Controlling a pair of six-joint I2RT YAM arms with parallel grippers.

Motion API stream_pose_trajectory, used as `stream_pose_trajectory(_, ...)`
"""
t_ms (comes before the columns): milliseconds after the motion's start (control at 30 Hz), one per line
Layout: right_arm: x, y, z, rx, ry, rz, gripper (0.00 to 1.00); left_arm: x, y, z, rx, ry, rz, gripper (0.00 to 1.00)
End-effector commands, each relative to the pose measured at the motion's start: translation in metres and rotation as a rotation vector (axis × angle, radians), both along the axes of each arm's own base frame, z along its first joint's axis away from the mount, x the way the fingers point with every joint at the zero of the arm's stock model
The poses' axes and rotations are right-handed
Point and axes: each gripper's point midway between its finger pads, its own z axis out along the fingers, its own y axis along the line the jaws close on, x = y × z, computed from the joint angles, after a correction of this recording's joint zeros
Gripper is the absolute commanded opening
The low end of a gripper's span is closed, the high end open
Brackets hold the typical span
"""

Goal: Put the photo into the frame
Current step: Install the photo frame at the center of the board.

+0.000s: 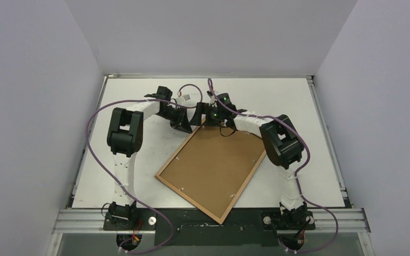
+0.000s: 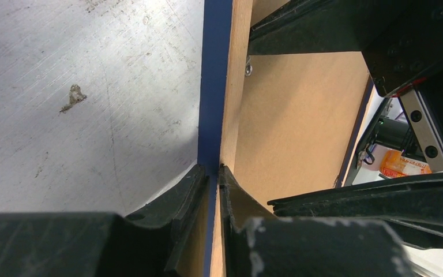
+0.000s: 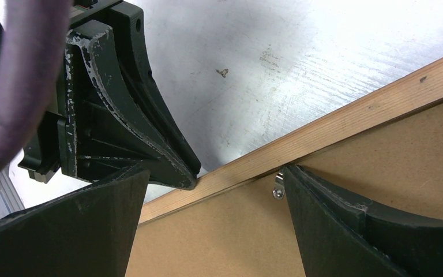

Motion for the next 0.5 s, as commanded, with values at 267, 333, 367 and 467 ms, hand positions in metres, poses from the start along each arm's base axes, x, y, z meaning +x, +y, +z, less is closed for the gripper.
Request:
stream_pose_trajectory(267,-0.024,0.017,0.011,0.073,0.069,0.036,0.91,0.003,0.006,-0.012,0.068,-0.063,-0.008,0.09)
stream_pose_trajectory(333,-0.024,0.02,0.013,0.09,0.071,0.041,0.91,0.003,0.006,-0.012,0.071,-0.062,-0.008,0.09)
stream_pose_trajectory(367,-0.025,0.021,0.014,0.094,0.074,0.044,0.91,0.003,0.006,-0.012,0.073,-0.061,-0.008,0.09)
stream_pose_trajectory(467,-0.026,0.022,0.014,0.103,0.08,0.044,0.91,0.003,0.007,-0.012,0.075,-0.061,-0.007,0.08)
